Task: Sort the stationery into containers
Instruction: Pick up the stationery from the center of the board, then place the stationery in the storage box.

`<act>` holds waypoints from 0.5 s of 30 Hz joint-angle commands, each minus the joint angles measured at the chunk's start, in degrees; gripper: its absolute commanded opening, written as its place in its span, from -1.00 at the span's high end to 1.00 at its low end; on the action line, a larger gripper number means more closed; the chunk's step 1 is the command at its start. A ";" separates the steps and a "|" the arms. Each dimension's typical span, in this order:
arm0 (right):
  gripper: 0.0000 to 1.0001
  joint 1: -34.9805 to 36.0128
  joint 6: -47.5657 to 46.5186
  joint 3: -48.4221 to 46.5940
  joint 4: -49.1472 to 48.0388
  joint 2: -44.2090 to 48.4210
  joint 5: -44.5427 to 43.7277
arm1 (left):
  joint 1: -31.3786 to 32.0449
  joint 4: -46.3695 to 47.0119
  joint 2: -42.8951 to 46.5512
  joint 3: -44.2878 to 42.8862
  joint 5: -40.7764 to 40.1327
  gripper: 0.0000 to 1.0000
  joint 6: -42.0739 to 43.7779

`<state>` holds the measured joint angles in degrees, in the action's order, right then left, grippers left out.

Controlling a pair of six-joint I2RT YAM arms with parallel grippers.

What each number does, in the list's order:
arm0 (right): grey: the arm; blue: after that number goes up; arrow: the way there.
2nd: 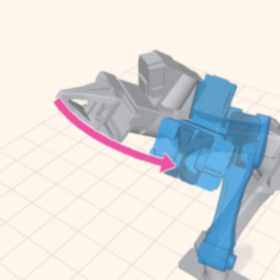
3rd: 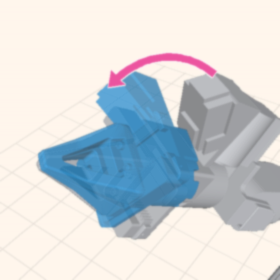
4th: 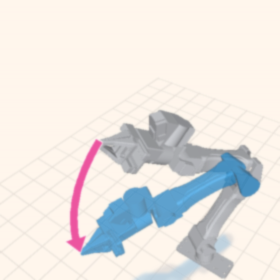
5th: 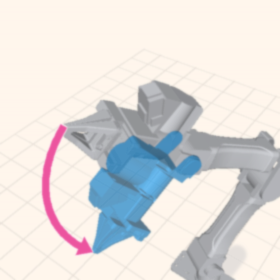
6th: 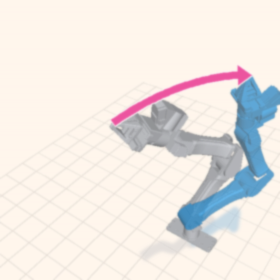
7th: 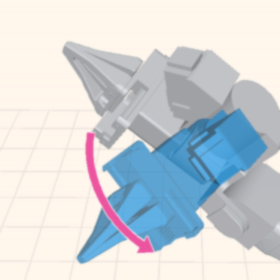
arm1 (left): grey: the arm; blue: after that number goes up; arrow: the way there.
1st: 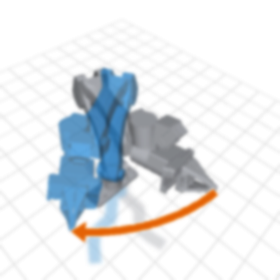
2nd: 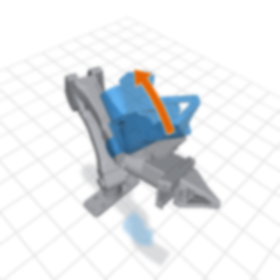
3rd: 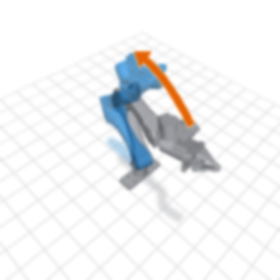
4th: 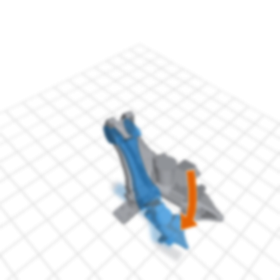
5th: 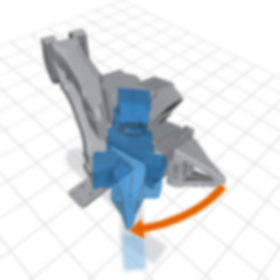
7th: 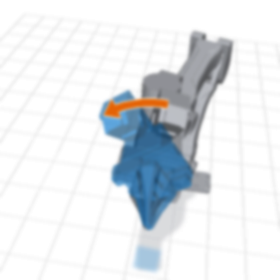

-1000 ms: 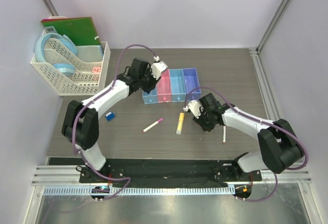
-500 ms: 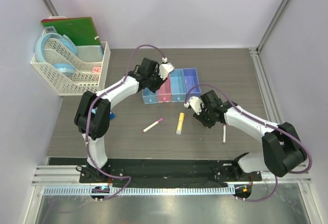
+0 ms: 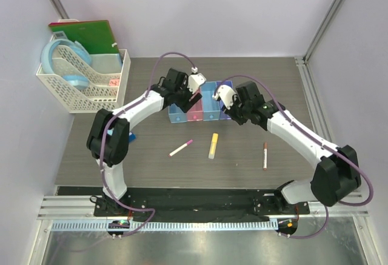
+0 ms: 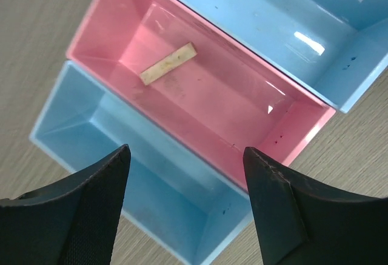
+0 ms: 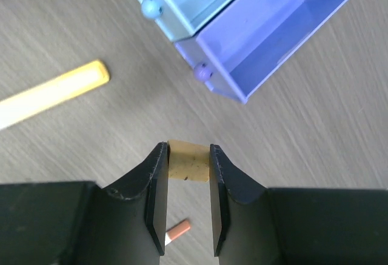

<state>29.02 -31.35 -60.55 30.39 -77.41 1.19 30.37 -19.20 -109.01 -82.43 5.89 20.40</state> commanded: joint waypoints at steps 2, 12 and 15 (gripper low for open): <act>0.74 -0.10 -1.69 -6.67 -2.70 -6.26 0.65 | -0.13 4.17 13.46 2.44 -2.11 -0.51 -0.27; 0.74 -0.10 0.24 -20.55 -7.71 -20.74 2.68 | -0.22 0.04 32.52 24.23 -1.76 -0.50 5.52; 0.74 0.16 0.85 -26.35 -7.89 -25.58 3.20 | -0.22 -1.18 35.70 30.21 -0.89 -0.50 5.70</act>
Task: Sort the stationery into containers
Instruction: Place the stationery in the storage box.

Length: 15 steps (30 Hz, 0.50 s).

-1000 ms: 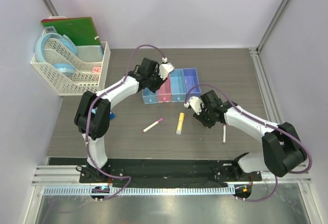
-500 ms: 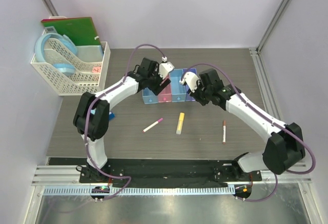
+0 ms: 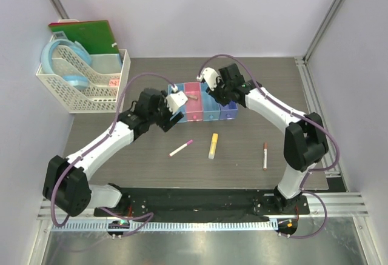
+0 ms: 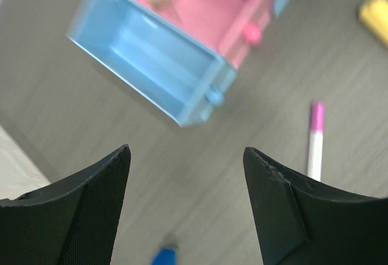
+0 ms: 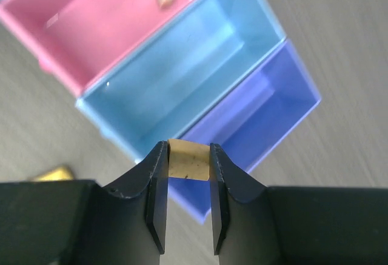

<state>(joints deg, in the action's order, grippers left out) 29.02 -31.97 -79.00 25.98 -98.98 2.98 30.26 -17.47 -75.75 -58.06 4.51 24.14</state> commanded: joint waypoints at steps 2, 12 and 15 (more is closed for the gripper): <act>0.74 0.51 1.99 -11.94 -3.48 -6.04 2.02 | -0.11 -3.00 3.49 9.01 1.55 -0.50 1.35; 0.75 3.94 2.96 -22.42 -4.53 -17.38 2.47 | -0.03 -1.77 4.38 15.35 5.50 -0.50 0.12; 0.74 5.08 3.05 -23.65 -4.53 -19.84 1.68 | -0.03 -1.77 2.71 14.91 9.27 -0.49 -1.20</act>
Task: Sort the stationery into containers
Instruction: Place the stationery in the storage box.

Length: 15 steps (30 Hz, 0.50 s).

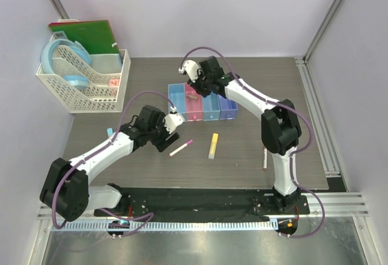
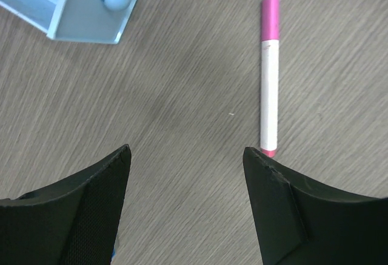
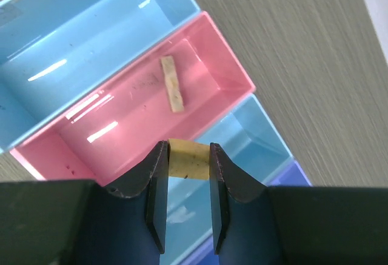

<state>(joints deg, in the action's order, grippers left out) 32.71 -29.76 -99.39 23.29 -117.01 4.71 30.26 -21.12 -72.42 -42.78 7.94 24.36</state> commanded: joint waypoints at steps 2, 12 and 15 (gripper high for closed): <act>0.74 2.09 0.76 -3.44 -1.93 -3.13 -0.40 | 0.06 1.96 -2.72 -0.72 7.51 -0.48 -2.55; 0.08 3.50 0.75 -1.77 -2.90 -4.37 -2.33 | 3.66 3.99 -11.86 -2.21 6.30 -0.47 -3.00; -0.20 3.50 0.49 -1.59 -2.99 -3.32 -3.56 | 4.45 3.99 -13.36 -2.65 6.21 -0.47 -3.09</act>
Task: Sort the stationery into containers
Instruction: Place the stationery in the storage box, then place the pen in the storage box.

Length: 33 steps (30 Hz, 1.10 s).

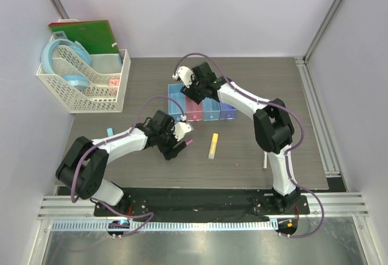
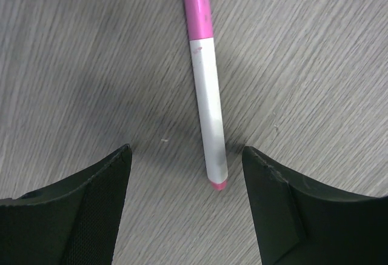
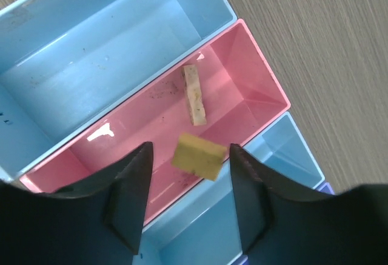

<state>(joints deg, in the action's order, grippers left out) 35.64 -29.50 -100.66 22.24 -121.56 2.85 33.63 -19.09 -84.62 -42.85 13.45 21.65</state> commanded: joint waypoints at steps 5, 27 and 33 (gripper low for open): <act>-0.50 0.57 -0.39 1.34 -1.94 4.92 -6.44 | 2.06 2.30 -1.95 -2.59 0.43 -0.36 -0.20; -0.65 -9.44 4.97 41.94 5.26 46.66 -12.61 | 2.67 -3.41 3.05 -12.24 1.05 1.00 2.78; -0.65 -10.94 10.85 48.01 9.66 52.29 -8.93 | 2.67 -1.66 1.75 -20.76 -0.97 1.00 0.94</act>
<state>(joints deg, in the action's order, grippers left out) 25.50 -23.77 -54.04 28.77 -74.17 -8.93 36.05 -22.31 -82.78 -57.12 13.47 23.18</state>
